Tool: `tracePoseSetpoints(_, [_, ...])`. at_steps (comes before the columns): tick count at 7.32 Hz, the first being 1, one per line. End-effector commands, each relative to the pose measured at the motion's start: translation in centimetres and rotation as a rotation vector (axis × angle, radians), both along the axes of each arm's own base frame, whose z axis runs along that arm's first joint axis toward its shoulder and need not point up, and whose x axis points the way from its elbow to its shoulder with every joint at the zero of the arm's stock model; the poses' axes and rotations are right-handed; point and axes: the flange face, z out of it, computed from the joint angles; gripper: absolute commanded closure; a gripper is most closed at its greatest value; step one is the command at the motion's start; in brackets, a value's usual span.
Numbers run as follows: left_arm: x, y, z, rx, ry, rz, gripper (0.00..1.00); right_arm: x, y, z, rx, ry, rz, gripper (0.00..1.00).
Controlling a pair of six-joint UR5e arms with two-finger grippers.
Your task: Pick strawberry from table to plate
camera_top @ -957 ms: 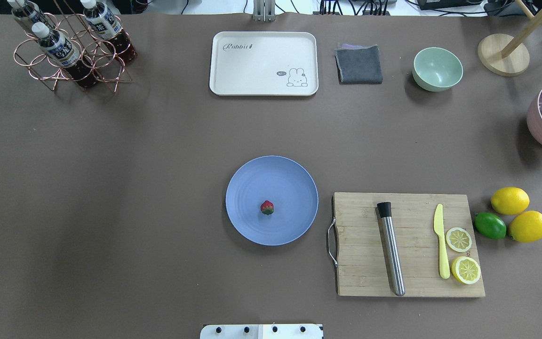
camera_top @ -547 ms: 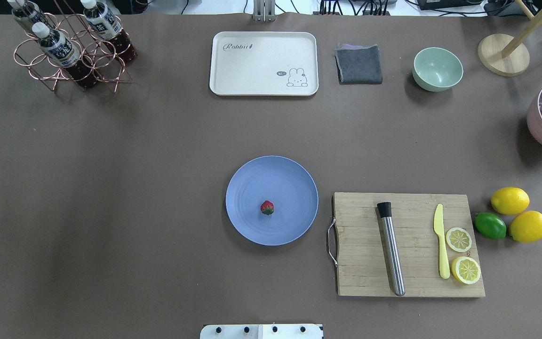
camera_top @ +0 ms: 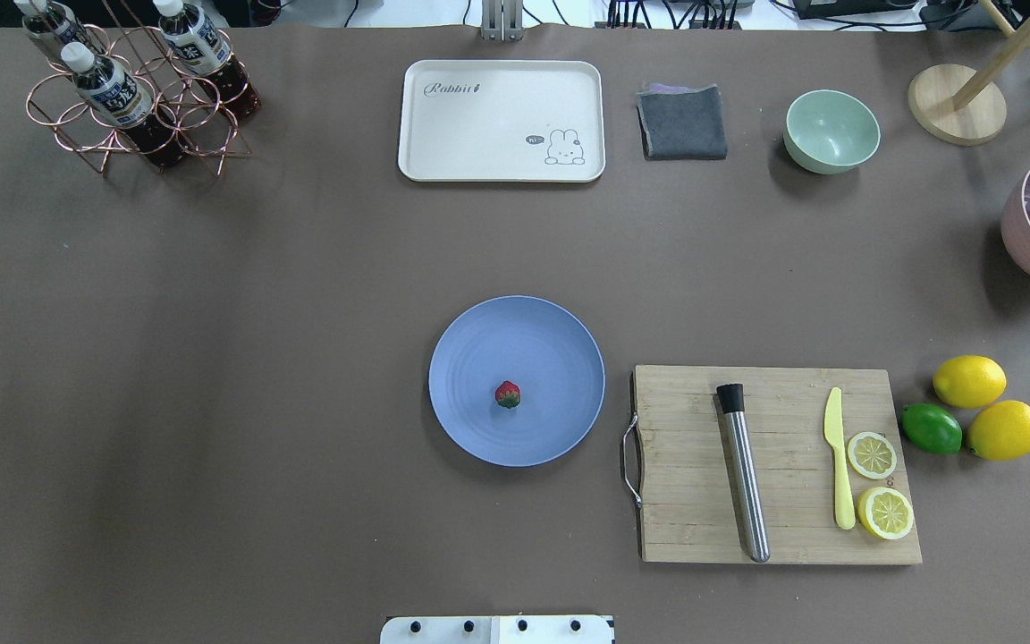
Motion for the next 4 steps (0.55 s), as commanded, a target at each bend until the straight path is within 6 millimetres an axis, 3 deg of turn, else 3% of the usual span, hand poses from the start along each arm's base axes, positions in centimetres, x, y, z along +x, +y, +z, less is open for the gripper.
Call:
tracePoseSetpoints(1, [-0.01,-0.17,-0.06,0.002,-0.002,0.000,0.02,0.00,-0.18,-0.24,0.003,0.000,0.002,0.00])
tracePoseSetpoints(4, [0.07,-0.51,-0.08,0.003,-0.002,0.001,0.02,0.00,-0.18,-0.24,0.000,0.000,0.006,0.00])
